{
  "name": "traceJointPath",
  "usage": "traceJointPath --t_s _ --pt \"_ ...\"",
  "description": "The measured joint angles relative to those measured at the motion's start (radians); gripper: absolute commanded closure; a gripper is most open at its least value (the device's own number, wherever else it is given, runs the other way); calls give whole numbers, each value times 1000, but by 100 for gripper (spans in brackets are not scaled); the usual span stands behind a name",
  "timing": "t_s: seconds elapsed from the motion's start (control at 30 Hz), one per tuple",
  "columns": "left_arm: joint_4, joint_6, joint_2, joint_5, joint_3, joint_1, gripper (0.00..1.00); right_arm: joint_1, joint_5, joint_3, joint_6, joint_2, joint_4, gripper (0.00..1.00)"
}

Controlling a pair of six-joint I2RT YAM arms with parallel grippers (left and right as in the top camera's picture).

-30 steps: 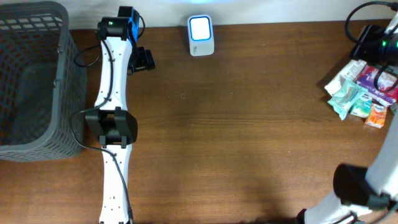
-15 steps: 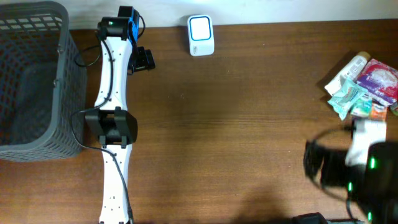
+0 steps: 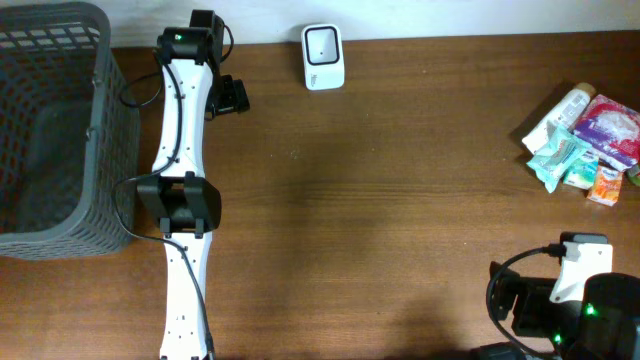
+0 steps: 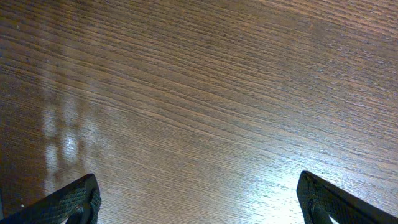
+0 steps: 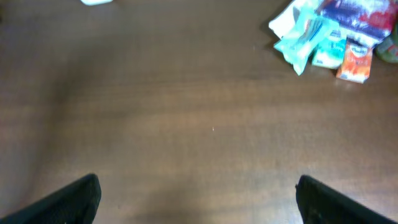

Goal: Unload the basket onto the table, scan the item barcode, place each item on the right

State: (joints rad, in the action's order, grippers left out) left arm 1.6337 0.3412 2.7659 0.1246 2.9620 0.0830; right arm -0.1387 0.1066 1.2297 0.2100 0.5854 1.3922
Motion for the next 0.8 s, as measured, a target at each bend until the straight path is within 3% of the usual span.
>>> traceJointPath --t_s 0.13,0.3,0.43,0.57,0.8 --pt "-1 0 0 0 0 0 1 10 -24 -145 -62 -61 -220 1" --pt "-1 0 0 0 0 0 1 173 -197 -606 -211 -289 -695 1" --pt "0 0 0 0 0 0 1 186 -257 -885 -249 -439 -987 1" --pt "0 0 0 0 0 0 1 193 -270 -1027 -301 -562 -1121 1" --pt "0 0 0 0 0 0 1 244 -270 -1068 -328 -570 -1205 1"
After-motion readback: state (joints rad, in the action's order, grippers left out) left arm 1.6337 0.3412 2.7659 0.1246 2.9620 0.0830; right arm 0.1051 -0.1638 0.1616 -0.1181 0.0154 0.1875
